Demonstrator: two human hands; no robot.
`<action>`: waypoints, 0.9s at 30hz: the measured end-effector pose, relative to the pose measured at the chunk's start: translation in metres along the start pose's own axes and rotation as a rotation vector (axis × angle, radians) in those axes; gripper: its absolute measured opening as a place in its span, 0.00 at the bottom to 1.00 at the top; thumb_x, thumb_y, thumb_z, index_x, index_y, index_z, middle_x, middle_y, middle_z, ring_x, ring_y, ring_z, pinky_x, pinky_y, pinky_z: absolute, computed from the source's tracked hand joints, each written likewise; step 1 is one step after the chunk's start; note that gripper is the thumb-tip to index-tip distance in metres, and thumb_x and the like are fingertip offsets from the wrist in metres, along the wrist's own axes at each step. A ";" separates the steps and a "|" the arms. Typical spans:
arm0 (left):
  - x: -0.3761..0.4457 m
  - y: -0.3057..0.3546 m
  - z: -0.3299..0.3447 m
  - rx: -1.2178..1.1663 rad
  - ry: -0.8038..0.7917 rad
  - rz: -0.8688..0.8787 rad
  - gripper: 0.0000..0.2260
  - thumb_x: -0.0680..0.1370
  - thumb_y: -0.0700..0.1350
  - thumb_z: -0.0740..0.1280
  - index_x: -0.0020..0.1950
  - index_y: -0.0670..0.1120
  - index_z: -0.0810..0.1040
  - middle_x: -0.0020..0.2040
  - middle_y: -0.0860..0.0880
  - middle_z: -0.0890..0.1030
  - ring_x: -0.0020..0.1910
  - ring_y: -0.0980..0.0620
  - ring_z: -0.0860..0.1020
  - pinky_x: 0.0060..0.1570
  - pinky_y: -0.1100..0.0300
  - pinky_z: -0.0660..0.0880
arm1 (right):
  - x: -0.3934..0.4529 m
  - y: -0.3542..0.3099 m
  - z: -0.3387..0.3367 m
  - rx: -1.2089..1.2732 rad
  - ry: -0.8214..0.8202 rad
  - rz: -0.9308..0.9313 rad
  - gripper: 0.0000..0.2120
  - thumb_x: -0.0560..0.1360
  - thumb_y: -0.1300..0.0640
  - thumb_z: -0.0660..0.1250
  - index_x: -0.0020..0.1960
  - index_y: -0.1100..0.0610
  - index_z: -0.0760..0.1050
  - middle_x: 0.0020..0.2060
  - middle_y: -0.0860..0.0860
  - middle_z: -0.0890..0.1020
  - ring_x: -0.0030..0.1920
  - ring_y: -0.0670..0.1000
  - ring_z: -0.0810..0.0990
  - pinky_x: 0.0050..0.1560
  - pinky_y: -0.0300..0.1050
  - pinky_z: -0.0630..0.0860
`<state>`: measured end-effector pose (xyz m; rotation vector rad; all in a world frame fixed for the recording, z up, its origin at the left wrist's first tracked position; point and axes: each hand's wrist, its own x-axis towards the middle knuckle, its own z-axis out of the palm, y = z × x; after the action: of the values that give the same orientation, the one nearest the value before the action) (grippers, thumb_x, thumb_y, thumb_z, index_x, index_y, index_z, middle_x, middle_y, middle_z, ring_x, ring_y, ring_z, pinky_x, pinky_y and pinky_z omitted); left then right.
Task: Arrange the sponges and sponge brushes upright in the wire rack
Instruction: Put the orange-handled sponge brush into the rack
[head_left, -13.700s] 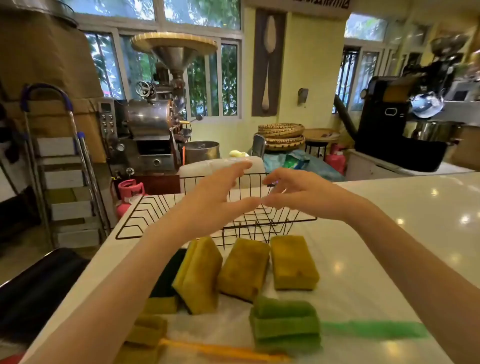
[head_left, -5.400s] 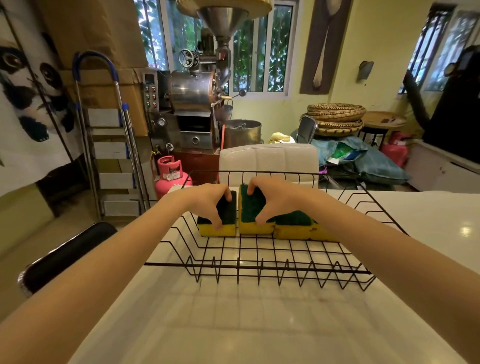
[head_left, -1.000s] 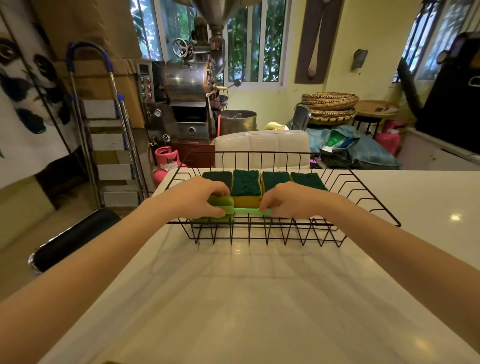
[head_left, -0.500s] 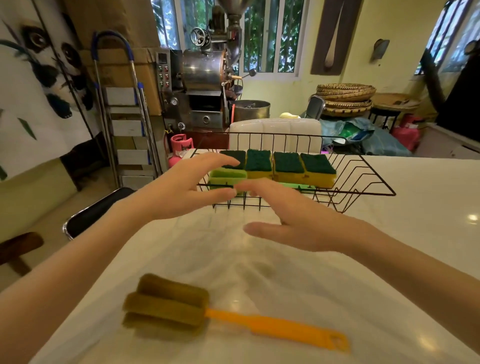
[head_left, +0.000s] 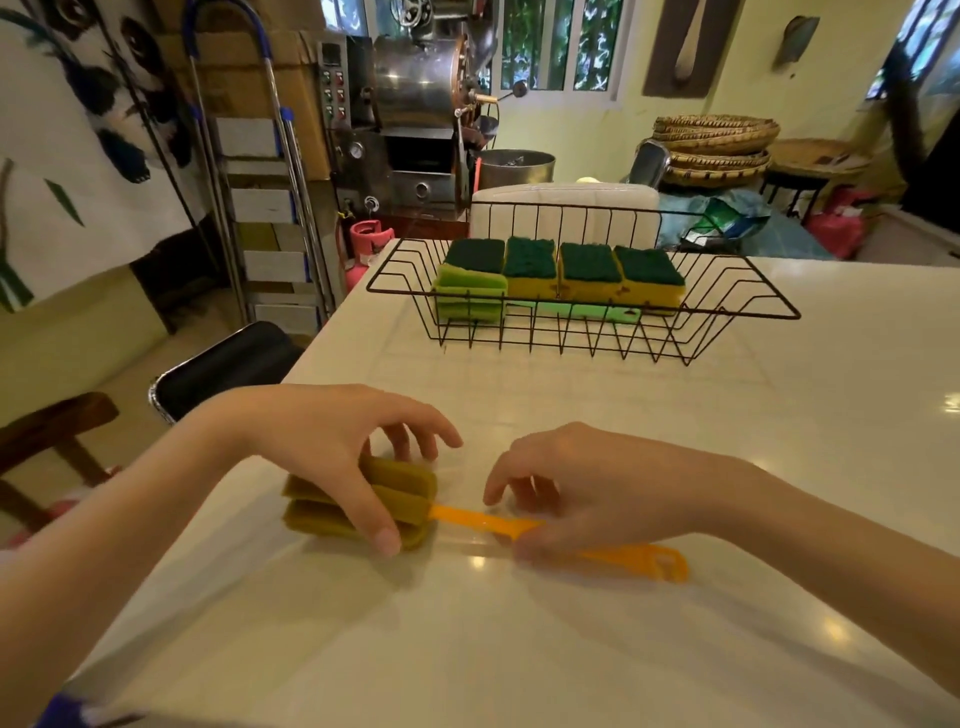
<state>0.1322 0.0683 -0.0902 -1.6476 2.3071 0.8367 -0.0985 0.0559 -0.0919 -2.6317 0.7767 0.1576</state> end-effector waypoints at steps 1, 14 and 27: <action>0.000 0.003 0.000 0.013 -0.010 -0.002 0.36 0.45 0.73 0.70 0.51 0.72 0.67 0.55 0.61 0.78 0.56 0.55 0.77 0.57 0.52 0.75 | 0.000 0.001 0.001 0.015 -0.004 -0.004 0.14 0.71 0.48 0.67 0.56 0.46 0.74 0.43 0.47 0.78 0.41 0.46 0.73 0.44 0.44 0.74; 0.023 0.037 -0.065 0.049 0.183 0.112 0.21 0.67 0.52 0.72 0.55 0.61 0.68 0.53 0.58 0.72 0.53 0.55 0.71 0.48 0.66 0.73 | 0.000 0.023 -0.051 -0.079 0.132 0.158 0.13 0.74 0.51 0.64 0.59 0.50 0.75 0.41 0.44 0.76 0.42 0.45 0.75 0.44 0.39 0.74; 0.058 0.052 -0.137 -0.081 0.492 0.273 0.19 0.65 0.55 0.73 0.53 0.60 0.72 0.50 0.57 0.76 0.50 0.55 0.76 0.44 0.64 0.75 | 0.010 0.054 -0.115 -0.165 0.490 0.264 0.12 0.74 0.52 0.65 0.57 0.49 0.77 0.46 0.49 0.83 0.43 0.48 0.78 0.47 0.44 0.78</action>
<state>0.0864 -0.0416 0.0135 -1.7547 2.9183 0.6296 -0.1196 -0.0370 -0.0064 -2.7424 1.3222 -0.3844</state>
